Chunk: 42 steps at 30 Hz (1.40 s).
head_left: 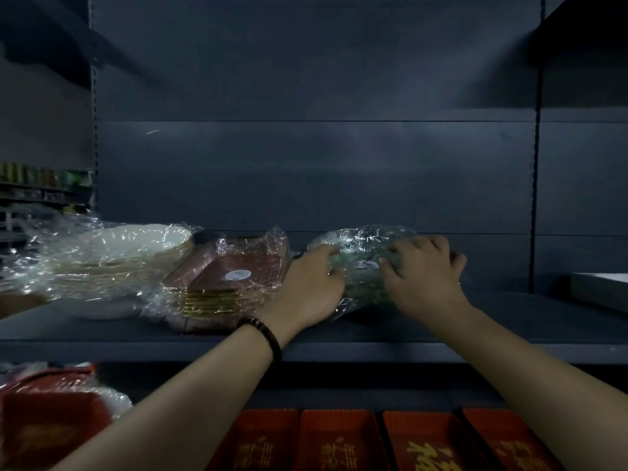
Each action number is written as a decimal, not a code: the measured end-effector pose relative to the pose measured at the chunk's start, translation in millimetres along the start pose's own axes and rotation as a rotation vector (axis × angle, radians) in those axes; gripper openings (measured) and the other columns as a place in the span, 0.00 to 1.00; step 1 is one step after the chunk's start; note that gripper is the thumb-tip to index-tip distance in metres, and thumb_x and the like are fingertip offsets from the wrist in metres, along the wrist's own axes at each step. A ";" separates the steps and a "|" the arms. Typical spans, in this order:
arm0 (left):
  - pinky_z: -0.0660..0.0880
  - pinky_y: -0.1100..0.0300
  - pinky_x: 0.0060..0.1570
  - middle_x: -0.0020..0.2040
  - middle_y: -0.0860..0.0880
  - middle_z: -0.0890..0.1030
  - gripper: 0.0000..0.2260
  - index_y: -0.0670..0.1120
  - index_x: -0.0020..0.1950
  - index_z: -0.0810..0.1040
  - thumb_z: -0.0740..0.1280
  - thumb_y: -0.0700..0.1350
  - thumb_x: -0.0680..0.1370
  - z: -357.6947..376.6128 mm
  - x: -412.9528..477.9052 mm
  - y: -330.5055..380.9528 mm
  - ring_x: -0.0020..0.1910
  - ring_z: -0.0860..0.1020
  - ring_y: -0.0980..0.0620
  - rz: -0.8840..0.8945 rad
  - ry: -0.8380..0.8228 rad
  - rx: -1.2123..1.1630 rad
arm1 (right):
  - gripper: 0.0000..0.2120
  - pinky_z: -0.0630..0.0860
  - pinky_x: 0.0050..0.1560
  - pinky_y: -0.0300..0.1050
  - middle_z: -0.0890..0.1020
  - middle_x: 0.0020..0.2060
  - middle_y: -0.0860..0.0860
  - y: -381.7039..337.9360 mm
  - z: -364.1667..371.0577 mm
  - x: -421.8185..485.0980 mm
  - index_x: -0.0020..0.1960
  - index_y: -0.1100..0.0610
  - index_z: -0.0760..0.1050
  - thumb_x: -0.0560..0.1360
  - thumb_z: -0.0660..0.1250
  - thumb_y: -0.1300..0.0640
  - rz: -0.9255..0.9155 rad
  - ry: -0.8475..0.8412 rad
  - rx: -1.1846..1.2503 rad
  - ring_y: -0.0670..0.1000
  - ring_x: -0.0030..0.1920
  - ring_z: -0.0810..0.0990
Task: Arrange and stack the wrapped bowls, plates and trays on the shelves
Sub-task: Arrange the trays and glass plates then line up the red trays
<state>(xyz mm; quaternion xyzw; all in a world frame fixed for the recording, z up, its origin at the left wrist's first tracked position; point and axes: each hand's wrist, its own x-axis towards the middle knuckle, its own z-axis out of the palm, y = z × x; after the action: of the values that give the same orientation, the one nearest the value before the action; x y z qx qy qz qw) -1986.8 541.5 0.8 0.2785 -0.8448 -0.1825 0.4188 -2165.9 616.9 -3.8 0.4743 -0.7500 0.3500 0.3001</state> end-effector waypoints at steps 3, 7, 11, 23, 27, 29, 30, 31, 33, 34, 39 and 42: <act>0.70 0.78 0.46 0.58 0.59 0.85 0.10 0.54 0.63 0.83 0.67 0.46 0.84 -15.9 -36.5 0.1 0.50 0.80 0.66 0.089 0.104 -0.037 | 0.10 0.63 0.63 0.56 0.82 0.56 0.51 -19.6 1.1 -16.7 0.56 0.52 0.83 0.80 0.66 0.50 -0.165 0.097 0.103 0.56 0.65 0.72; 0.71 0.68 0.30 0.31 0.57 0.81 0.06 0.55 0.49 0.85 0.70 0.47 0.83 -40.1 -90.2 -22.9 0.26 0.75 0.62 0.066 0.110 -0.043 | 0.11 0.74 0.54 0.55 0.80 0.41 0.48 -55.5 0.8 -45.3 0.44 0.52 0.78 0.77 0.61 0.47 -0.359 0.073 0.190 0.55 0.49 0.76; 0.82 0.53 0.38 0.36 0.59 0.84 0.07 0.58 0.45 0.82 0.69 0.54 0.82 -63.1 -130.2 -76.9 0.33 0.82 0.57 -0.075 0.086 0.170 | 0.09 0.73 0.42 0.50 0.76 0.38 0.45 -102.5 8.8 -85.0 0.41 0.51 0.72 0.78 0.61 0.48 -0.523 -0.007 0.233 0.52 0.42 0.76; 0.83 0.52 0.47 0.41 0.60 0.85 0.09 0.57 0.47 0.83 0.67 0.59 0.79 -131.6 -249.0 -272.1 0.41 0.83 0.61 -0.549 0.094 0.431 | 0.12 0.78 0.53 0.50 0.79 0.49 0.46 -249.3 145.7 -198.6 0.52 0.49 0.75 0.78 0.62 0.42 -0.505 -0.535 0.466 0.49 0.51 0.79; 0.82 0.52 0.48 0.44 0.61 0.85 0.03 0.57 0.47 0.85 0.71 0.51 0.80 -146.3 -268.7 -314.2 0.44 0.82 0.60 -0.680 0.280 0.353 | 0.11 0.80 0.51 0.46 0.80 0.48 0.43 -295.1 202.2 -232.3 0.53 0.47 0.77 0.77 0.64 0.42 -0.384 -0.699 0.576 0.44 0.48 0.80; 0.82 0.52 0.49 0.47 0.60 0.85 0.05 0.59 0.49 0.85 0.71 0.48 0.80 -143.9 -278.1 -341.3 0.46 0.82 0.59 -0.729 0.351 0.298 | 0.09 0.78 0.46 0.41 0.80 0.47 0.43 -312.1 229.9 -245.2 0.54 0.47 0.77 0.78 0.64 0.43 -0.347 -0.785 0.596 0.44 0.46 0.80; 0.82 0.51 0.49 0.48 0.58 0.85 0.05 0.58 0.50 0.84 0.70 0.48 0.80 -141.5 -281.6 -356.5 0.46 0.82 0.58 -0.758 0.365 0.282 | 0.08 0.77 0.43 0.39 0.81 0.46 0.43 -319.4 244.8 -249.8 0.53 0.47 0.77 0.79 0.64 0.44 -0.331 -0.826 0.598 0.44 0.44 0.80; 0.82 0.51 0.50 0.50 0.56 0.85 0.05 0.58 0.51 0.83 0.69 0.47 0.80 -140.1 -283.9 -370.5 0.47 0.82 0.55 -0.789 0.363 0.278 | 0.07 0.76 0.41 0.38 0.81 0.45 0.44 -326.6 259.5 -253.2 0.53 0.47 0.76 0.80 0.65 0.45 -0.320 -0.863 0.592 0.44 0.43 0.81; 0.82 0.49 0.52 0.53 0.55 0.86 0.06 0.57 0.54 0.81 0.68 0.47 0.80 -141.1 -287.0 -394.4 0.50 0.83 0.52 -0.830 0.365 0.260 | 0.08 0.78 0.44 0.40 0.81 0.48 0.45 -341.3 287.8 -259.0 0.56 0.46 0.76 0.80 0.65 0.46 -0.288 -0.906 0.586 0.44 0.45 0.81; 0.82 0.49 0.53 0.54 0.55 0.85 0.07 0.57 0.56 0.81 0.68 0.47 0.81 -143.5 -287.3 -401.6 0.51 0.83 0.52 -0.836 0.380 0.228 | 0.09 0.80 0.48 0.43 0.81 0.51 0.45 -349.1 301.5 -261.4 0.59 0.45 0.76 0.80 0.66 0.45 -0.273 -0.902 0.578 0.45 0.49 0.81; 0.81 0.49 0.60 0.63 0.54 0.83 0.10 0.58 0.63 0.77 0.68 0.48 0.83 -151.9 -292.3 -432.9 0.58 0.83 0.51 -0.854 0.424 0.177 | 0.11 0.77 0.61 0.41 0.77 0.63 0.43 -391.2 352.5 -259.6 0.66 0.44 0.76 0.83 0.66 0.48 -0.298 -0.800 0.610 0.45 0.64 0.78; 0.80 0.49 0.63 0.68 0.52 0.81 0.15 0.54 0.70 0.76 0.67 0.45 0.83 -148.6 -290.4 -452.0 0.62 0.82 0.49 -0.886 0.416 0.171 | 0.15 0.74 0.66 0.41 0.73 0.68 0.44 -418.6 378.6 -251.0 0.71 0.45 0.72 0.84 0.65 0.50 -0.317 -0.740 0.620 0.45 0.68 0.74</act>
<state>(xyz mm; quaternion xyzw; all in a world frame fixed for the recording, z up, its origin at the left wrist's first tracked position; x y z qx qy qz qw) -1579.4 359.6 -333.4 0.6746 -0.5559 -0.2135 0.4362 -1732.0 308.5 -317.2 0.7411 -0.5859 0.3148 -0.0912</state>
